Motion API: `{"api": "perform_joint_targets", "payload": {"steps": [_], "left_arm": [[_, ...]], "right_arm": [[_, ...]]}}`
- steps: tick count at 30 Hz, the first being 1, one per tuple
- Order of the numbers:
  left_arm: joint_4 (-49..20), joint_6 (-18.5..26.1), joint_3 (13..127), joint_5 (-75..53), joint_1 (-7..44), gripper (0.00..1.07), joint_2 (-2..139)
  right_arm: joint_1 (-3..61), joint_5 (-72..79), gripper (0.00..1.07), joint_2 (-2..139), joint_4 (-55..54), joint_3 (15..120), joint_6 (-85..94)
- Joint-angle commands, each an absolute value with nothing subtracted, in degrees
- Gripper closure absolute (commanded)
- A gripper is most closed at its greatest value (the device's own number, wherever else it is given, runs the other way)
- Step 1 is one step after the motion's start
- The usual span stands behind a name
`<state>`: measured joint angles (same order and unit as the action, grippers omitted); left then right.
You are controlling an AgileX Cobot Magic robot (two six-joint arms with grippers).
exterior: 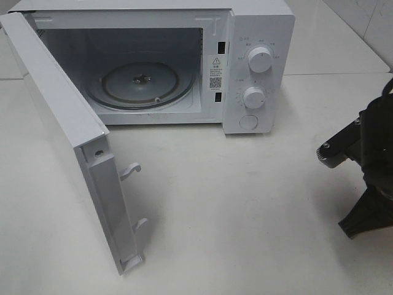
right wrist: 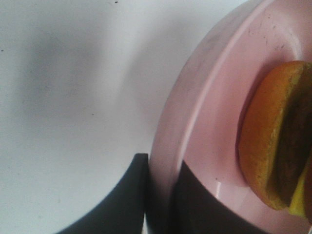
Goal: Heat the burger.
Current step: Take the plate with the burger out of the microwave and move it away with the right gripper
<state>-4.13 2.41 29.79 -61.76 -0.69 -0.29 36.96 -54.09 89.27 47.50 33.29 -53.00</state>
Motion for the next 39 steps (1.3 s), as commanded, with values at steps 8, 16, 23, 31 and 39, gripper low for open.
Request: {"api": "perform_joint_targets", "payload": {"steps": [8,16,23,31,39], "left_arm": [[-4.1,2.1,29.6,-61.2,-0.9,0.09,-0.7],[-4.1,2.1,29.6,-61.2,-0.9,0.09,-0.7],[-4.1,2.1,29.6,-61.2,-0.9,0.09,-0.7],[-4.1,2.1,29.6,-61.2,-0.9,0.09,-0.7],[-4.1,2.1,29.6,-61.2,-0.9,0.09,-0.7]], "right_arm": [[36.8,-53.1,1.03,96.1,52.4,33.6,-62.3],[36.8,-50.2,1.03,100.4,53.7,33.6,-67.8],[36.8,-49.0,1.03,104.3,54.8,33.6,-70.4],[36.8,-48.8,0.96,106.9,55.9,33.6,-74.1],[36.8,-48.8,0.71,103.5,53.6,33.6,-70.2]]}}
